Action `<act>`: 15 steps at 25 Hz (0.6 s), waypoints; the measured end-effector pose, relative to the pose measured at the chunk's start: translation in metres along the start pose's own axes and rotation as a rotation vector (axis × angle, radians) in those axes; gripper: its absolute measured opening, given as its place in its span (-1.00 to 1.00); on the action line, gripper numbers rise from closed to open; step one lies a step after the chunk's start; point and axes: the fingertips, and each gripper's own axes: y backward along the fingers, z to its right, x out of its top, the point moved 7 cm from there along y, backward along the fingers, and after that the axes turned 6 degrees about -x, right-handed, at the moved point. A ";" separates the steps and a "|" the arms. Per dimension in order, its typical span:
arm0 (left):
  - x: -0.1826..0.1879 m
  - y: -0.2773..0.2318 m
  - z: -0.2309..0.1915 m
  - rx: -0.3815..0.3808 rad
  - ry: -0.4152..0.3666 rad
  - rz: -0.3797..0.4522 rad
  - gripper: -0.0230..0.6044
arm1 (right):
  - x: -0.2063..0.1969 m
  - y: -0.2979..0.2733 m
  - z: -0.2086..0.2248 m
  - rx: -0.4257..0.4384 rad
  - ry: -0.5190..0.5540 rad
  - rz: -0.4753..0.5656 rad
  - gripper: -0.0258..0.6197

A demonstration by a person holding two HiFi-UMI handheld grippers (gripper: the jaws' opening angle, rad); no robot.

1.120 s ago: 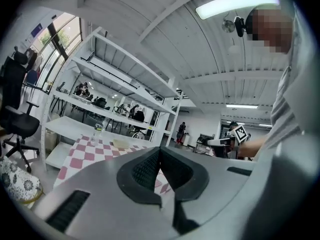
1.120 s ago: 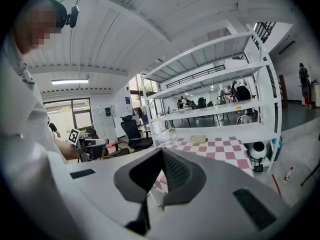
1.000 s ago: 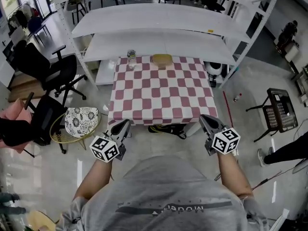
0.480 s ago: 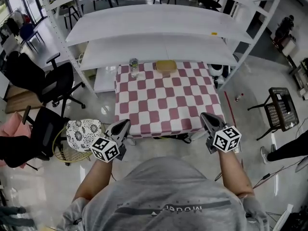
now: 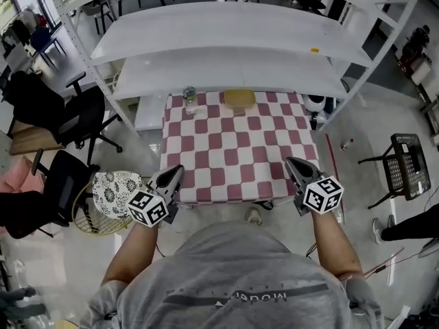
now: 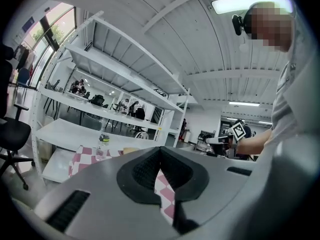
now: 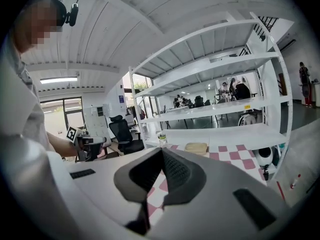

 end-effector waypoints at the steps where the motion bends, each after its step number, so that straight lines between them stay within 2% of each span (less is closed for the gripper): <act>1: 0.000 -0.007 -0.002 0.009 -0.005 0.000 -0.89 | 0.003 -0.007 0.008 0.011 0.004 0.001 -0.84; 6: 0.003 -0.049 -0.010 0.091 -0.028 0.004 -0.89 | 0.021 -0.047 0.060 0.077 0.024 -0.006 -0.84; 15: -0.003 -0.141 -0.034 0.228 0.040 -0.001 -0.89 | 0.046 -0.112 0.146 0.199 0.114 -0.052 -0.84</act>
